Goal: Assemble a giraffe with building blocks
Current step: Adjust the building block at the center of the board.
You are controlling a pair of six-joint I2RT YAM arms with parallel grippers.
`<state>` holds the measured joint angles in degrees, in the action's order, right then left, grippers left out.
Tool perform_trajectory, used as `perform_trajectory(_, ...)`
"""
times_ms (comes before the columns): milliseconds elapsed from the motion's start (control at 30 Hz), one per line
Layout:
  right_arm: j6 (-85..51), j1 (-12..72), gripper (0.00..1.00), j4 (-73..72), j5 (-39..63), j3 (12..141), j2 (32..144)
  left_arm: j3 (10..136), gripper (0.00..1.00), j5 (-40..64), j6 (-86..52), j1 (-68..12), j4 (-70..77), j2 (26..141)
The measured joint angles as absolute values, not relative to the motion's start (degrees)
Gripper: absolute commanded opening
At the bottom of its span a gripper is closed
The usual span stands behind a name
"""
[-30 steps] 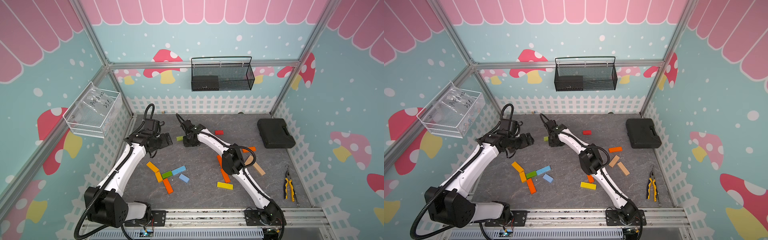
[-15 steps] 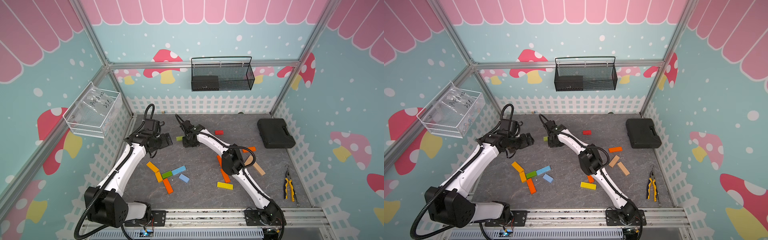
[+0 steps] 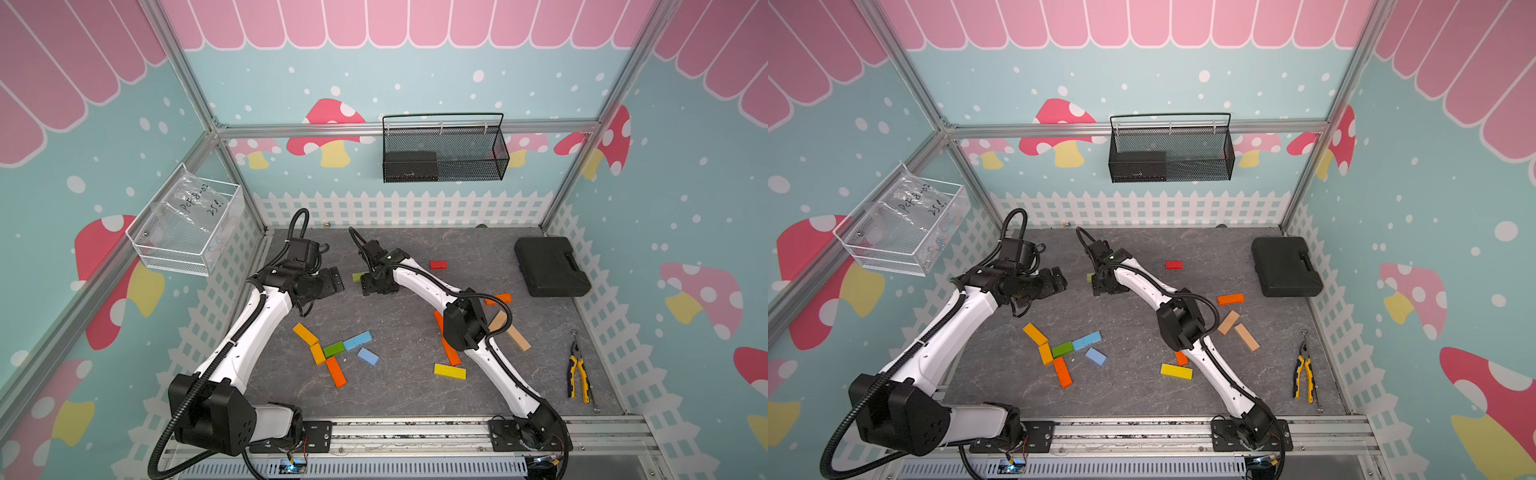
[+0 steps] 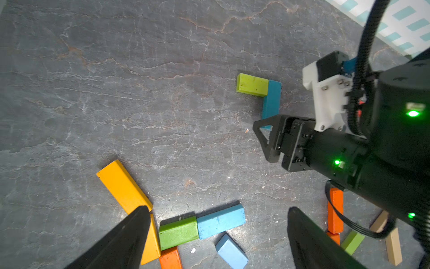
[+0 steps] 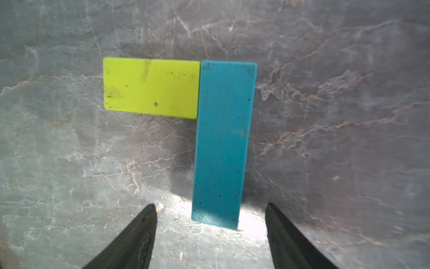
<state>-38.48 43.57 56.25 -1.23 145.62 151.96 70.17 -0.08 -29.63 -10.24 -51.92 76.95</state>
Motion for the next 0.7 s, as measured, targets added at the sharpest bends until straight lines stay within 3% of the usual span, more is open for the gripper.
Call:
perform_trajectory(167, -36.5, 43.6, 0.79, 54.9, -3.0, 137.2, 140.2, 70.3, 0.97, -3.7, -31.8, -8.2, -55.7, 76.6)
perform_trajectory(433, -32.8, 43.5, 0.78, 37.6, -4.9, 100.8, 103.4, 65.1, 0.97, -6.5, -37.3, -3.4, -57.5, 76.8)
perform_trajectory(533, -32.1, 43.4, 0.77, 30.2, -3.7, 89.4, 96.9, 61.9, 0.97, -6.9, -39.9, -3.3, -56.7, 78.1)
perform_trajectory(700, -32.0, 43.0, 0.77, 23.1, -1.2, 74.7, 95.7, 59.4, 0.97, -8.2, -44.5, -3.0, -55.9, 83.8)
